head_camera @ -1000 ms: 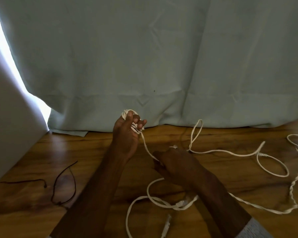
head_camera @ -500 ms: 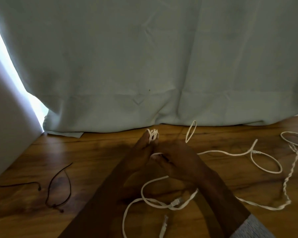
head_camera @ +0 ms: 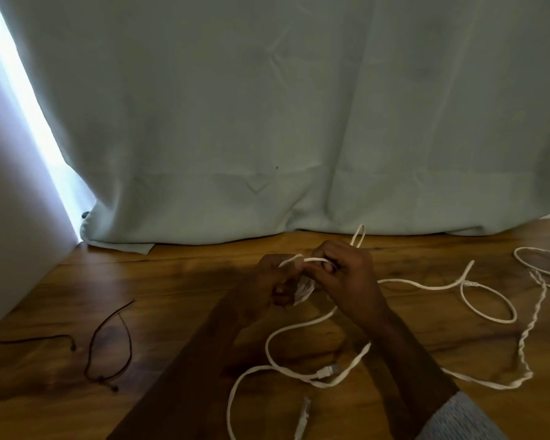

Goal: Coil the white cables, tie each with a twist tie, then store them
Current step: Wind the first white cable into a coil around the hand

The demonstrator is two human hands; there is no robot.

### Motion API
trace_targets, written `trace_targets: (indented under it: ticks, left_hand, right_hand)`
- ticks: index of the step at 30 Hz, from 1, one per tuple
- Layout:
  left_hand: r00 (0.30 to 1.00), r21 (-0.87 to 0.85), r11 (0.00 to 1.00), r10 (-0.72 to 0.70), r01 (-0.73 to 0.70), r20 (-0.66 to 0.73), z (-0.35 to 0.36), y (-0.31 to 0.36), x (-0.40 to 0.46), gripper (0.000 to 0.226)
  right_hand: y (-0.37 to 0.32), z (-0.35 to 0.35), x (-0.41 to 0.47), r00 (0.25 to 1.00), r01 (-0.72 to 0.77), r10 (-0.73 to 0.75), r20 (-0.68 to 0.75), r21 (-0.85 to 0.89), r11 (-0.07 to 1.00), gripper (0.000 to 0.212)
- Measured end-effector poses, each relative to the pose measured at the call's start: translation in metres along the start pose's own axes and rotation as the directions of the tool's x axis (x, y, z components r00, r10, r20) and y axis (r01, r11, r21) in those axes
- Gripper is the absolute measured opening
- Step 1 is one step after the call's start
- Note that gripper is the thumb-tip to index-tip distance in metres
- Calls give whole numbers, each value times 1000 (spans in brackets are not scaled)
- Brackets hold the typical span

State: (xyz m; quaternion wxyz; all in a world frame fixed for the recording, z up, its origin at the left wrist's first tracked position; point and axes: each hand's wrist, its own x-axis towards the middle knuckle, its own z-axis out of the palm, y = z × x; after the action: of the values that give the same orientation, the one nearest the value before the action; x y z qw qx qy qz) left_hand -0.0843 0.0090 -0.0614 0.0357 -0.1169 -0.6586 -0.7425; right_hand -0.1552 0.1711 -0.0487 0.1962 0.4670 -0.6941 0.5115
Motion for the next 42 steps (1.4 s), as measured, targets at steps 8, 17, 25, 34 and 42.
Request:
trace_targets:
  ticks: [8, 17, 25, 34, 42]
  left_hand:
    - [991, -177, 984, -2, -21, -133, -3, -1, -1, 40]
    - [987, -253, 966, -95, 59, -132, -6, 0, -2, 50]
    - [979, -348, 937, -72, 1, -191, -20, -12, -1, 51]
    - [903, -104, 988, 60, -115, -426, -7, -8, 4, 52]
    - [834, 387, 912, 318, -137, -452, -4, -18, 3, 4]
  right_hand:
    - [-1, -1, 2, 941, -333, 299, 161, 262, 906, 7]
    - [-2, 3, 3, 900, -432, 391, 192, 269, 861, 13]
    - [-13, 33, -12, 804, -585, 496, 329, 287, 758, 29]
    - [-12, 32, -10, 929, -284, 268, 254, 27, 958, 29]
    - [3, 37, -13, 925, -309, 341, 166, -191, 932, 15]
